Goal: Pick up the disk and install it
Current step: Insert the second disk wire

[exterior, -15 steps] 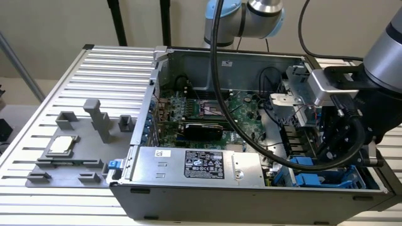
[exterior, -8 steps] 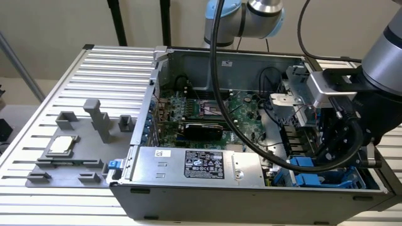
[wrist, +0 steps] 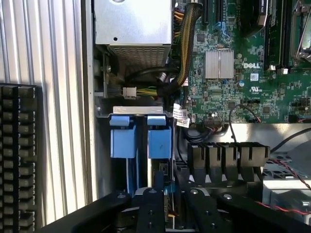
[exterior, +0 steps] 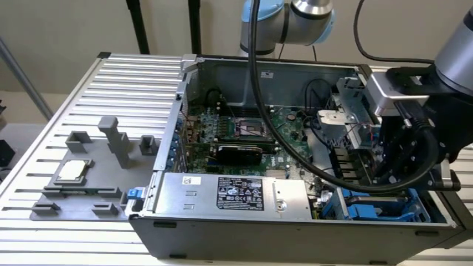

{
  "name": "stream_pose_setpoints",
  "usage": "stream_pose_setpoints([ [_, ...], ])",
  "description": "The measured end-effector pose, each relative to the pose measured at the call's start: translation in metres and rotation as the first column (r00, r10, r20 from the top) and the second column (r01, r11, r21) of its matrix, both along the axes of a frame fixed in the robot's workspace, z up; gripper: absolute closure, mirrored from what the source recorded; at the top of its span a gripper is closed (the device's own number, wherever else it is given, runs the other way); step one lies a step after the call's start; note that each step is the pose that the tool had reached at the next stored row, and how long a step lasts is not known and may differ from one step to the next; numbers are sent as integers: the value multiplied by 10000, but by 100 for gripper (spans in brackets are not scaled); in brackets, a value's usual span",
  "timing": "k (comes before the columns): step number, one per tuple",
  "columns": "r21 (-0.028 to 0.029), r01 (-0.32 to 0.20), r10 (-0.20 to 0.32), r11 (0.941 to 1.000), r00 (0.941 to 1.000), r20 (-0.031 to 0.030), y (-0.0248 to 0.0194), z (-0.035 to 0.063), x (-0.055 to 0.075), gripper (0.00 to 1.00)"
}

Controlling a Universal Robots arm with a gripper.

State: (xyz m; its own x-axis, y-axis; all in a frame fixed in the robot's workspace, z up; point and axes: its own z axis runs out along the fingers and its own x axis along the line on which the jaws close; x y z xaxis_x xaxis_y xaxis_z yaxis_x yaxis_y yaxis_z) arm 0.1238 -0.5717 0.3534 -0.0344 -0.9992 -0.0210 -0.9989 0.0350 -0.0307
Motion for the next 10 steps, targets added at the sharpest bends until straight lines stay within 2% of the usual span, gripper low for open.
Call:
stream_pose_setpoints([
  [3,1,-3,3,10000,10000,15,0,11,-47,0],
  [10,-2,-4,4,10000,10000,19,0,11,-49,0],
])
